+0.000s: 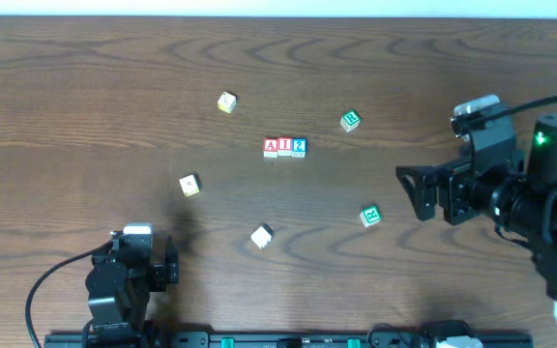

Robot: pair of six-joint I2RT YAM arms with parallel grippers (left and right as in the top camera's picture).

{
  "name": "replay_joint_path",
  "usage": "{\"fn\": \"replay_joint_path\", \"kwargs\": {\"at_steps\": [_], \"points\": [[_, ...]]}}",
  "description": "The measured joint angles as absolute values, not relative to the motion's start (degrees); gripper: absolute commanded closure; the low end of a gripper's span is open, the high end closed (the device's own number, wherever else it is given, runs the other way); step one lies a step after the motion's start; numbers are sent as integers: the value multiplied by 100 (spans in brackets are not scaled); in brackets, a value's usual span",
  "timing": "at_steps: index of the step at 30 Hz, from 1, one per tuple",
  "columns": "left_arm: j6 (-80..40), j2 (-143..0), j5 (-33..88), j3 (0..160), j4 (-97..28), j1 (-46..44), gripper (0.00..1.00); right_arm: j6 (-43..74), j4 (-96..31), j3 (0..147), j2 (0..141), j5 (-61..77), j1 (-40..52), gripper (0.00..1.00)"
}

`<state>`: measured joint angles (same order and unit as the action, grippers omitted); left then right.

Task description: Spell out Ai2

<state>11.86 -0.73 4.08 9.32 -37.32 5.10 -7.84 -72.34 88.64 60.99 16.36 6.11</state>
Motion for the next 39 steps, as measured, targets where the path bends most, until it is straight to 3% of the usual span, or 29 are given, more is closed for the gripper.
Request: {"fn": "replay_joint_path", "kwargs": {"at_steps": [7, 20, 39], "points": [[1184, -67, 408, 932, -3736, 510, 5, -1852, -5861, 6733, 4689, 1542, 611, 1], [1186, -62, 408, 932, -3739, 515, 5, -2161, -4578, 3179, 2058, 1490, 495, 1], [1184, -58, 408, 932, -3741, 515, 5, -2161, -4471, 1332, 82, 1474, 436, 1]]}}
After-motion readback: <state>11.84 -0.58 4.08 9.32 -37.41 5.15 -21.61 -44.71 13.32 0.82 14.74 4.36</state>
